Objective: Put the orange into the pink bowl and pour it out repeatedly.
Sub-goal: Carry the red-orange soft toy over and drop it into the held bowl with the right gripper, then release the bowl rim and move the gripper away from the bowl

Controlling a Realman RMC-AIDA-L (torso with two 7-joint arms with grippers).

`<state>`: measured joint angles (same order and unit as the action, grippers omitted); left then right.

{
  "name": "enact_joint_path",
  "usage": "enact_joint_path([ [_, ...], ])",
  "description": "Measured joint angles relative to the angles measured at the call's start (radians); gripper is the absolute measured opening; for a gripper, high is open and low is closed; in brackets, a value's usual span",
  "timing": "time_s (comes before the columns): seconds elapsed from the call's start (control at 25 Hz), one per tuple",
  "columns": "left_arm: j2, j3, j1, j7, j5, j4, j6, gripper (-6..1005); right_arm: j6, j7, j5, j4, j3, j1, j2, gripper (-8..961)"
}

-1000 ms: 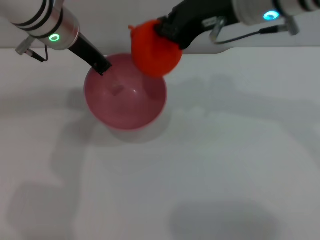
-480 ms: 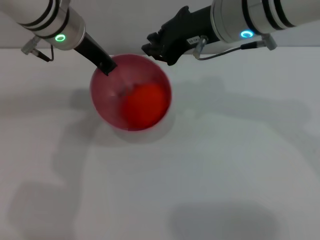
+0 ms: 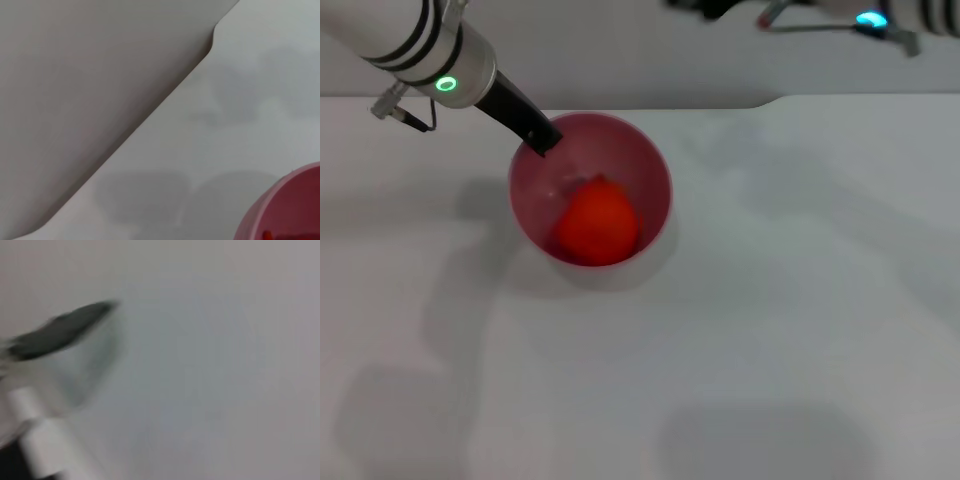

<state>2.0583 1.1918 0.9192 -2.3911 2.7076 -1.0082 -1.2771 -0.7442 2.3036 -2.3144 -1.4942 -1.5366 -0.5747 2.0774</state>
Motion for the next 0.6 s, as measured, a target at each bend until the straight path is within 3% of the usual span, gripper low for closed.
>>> enact_joint_path([
  [0.08, 0.0, 0.0, -0.001, 0.0, -0.012, 0.005, 0.009, 45, 0.11, -0.056, 0.007, -0.024, 0.0, 0.058, 0.005, 555],
  [0.28, 0.001, 0.002, -0.006, 0.002, -0.056, 0.02, 0.03, 45, 0.3, -0.096, 0.011, -0.032, 0.012, 0.139, 0.011, 554],
  [0.48, 0.001, 0.002, -0.018, 0.003, -0.093, 0.032, 0.049, 45, 0.55, -0.092, 0.013, 0.056, -0.01, 0.198, 0.013, 554],
  [0.6, 0.001, 0.002, -0.027, 0.003, -0.117, 0.04, 0.057, 46, 0.764, -0.07, 0.014, 0.143, -0.081, 0.217, 0.01, 555],
])
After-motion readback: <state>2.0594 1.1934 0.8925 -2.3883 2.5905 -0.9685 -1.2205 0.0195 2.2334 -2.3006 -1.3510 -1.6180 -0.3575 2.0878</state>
